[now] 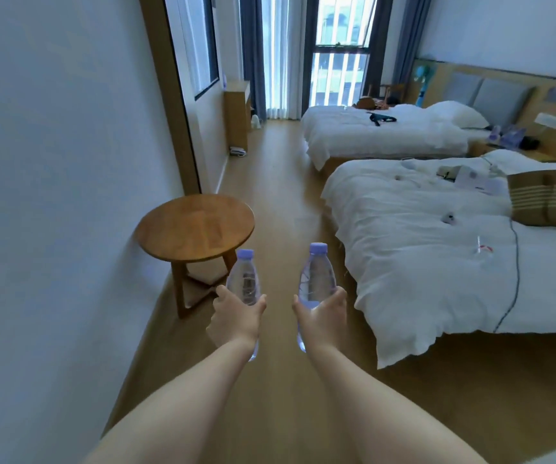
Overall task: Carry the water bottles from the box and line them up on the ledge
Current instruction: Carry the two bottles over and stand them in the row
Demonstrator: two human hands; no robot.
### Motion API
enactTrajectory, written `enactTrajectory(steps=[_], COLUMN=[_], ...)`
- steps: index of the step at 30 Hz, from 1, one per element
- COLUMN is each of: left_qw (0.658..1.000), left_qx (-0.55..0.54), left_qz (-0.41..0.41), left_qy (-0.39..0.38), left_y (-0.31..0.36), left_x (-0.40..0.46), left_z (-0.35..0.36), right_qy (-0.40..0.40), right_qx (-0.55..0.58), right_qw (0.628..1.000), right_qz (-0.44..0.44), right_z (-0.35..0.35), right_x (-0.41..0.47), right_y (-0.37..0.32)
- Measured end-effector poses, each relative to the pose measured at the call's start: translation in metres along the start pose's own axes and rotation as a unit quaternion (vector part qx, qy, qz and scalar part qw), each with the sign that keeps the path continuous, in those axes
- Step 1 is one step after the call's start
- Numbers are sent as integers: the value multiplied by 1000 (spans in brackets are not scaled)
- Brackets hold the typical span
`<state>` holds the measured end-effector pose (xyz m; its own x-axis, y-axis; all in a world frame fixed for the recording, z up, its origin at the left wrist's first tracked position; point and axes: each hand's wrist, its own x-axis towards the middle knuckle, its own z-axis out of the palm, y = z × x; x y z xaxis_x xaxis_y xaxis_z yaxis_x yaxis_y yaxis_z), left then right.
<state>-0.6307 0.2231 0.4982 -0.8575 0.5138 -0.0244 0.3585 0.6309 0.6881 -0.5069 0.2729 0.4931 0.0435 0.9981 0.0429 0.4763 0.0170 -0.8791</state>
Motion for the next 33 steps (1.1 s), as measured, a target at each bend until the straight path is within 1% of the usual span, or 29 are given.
enactTrajectory(steps=[5,8,12,19,24,27,29,33], left_qw=[999,997,996,997,999,999,999,1000], left_qx=[-15,-24,-34,-45,-41,-39,-32,-25], left_qz=[-33,-37,-41,-35,-12,-15,-13,-9], left_qy=[39,60,68,56,33,15,5,-8], left_y=[32,69,123,189,226,249,262,296], left_x=[71,119,176,296,418,494,538,618], left_z=[38,62,91,142,182,201,213,242], right_qy=[-19,-30,-46,-59,-49,-33,-25,-17], right_qx=[-19,-24,-32,-34,-29,-28,-20,-8], right_qw=[999,999,997,996,997,999,999,1000], right_qz=[-23,-32,-57,-59,-47,-24,-6,-1], right_z=[40,58,83,157,235,281,304,339], right_x=[86,153,234,355,452,512,547,618], right_y=[-11,-25,-48,-82,-105,-128,-145,-174])
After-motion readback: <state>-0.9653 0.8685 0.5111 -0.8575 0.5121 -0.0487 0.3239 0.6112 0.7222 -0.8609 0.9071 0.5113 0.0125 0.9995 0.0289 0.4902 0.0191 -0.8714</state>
